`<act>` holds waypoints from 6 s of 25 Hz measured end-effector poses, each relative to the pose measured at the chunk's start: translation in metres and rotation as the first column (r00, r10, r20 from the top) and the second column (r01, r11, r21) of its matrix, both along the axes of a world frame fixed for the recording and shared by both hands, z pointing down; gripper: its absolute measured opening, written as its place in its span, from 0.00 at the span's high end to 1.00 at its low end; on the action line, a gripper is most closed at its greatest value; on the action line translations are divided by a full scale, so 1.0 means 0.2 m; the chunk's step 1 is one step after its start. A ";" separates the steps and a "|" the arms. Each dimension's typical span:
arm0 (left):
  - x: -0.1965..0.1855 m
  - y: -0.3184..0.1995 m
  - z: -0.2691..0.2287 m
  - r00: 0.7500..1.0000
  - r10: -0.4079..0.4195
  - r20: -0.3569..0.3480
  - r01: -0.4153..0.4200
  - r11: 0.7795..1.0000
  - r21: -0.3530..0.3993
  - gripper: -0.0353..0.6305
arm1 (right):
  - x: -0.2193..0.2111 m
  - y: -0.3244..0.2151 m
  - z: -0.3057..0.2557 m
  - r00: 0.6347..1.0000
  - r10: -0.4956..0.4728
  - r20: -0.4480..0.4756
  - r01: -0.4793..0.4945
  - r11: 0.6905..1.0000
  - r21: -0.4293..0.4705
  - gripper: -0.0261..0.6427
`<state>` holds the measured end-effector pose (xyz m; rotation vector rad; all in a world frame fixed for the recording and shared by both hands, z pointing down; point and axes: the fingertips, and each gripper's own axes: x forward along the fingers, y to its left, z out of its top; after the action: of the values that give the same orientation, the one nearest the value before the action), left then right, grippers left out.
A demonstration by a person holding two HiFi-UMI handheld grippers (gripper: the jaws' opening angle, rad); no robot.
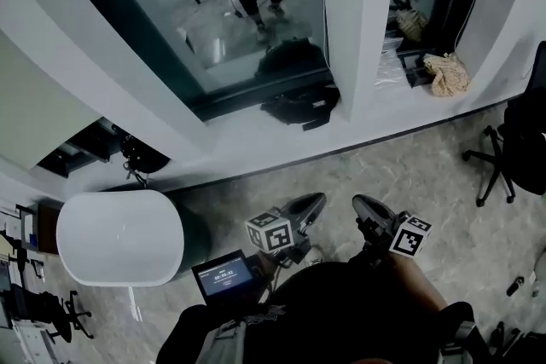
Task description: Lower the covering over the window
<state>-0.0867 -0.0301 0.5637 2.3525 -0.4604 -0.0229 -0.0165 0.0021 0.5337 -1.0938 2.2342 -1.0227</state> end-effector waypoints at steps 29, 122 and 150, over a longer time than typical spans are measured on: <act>1.04 -2.21 -1.34 0.957 -0.161 -0.243 0.276 0.771 0.574 0.64 | 1.13 -1.27 0.09 0.997 -0.054 -0.057 0.053 0.998 -0.018 0.93; 0.92 -1.85 -0.43 0.997 0.071 -0.013 -0.063 0.948 0.312 0.94 | 0.59 -1.24 1.05 0.613 -0.462 -0.641 0.117 0.856 -0.504 0.94; 0.75 -1.24 0.61 0.936 0.225 0.272 -0.208 0.974 -0.090 0.94 | 0.51 -1.83 -1.99 0.867 0.296 -0.400 0.120 0.656 0.745 0.96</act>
<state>0.0638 -0.2778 0.6852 2.3430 -0.3270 0.4280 0.0851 -0.3636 0.1355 -1.1022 2.5438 0.3420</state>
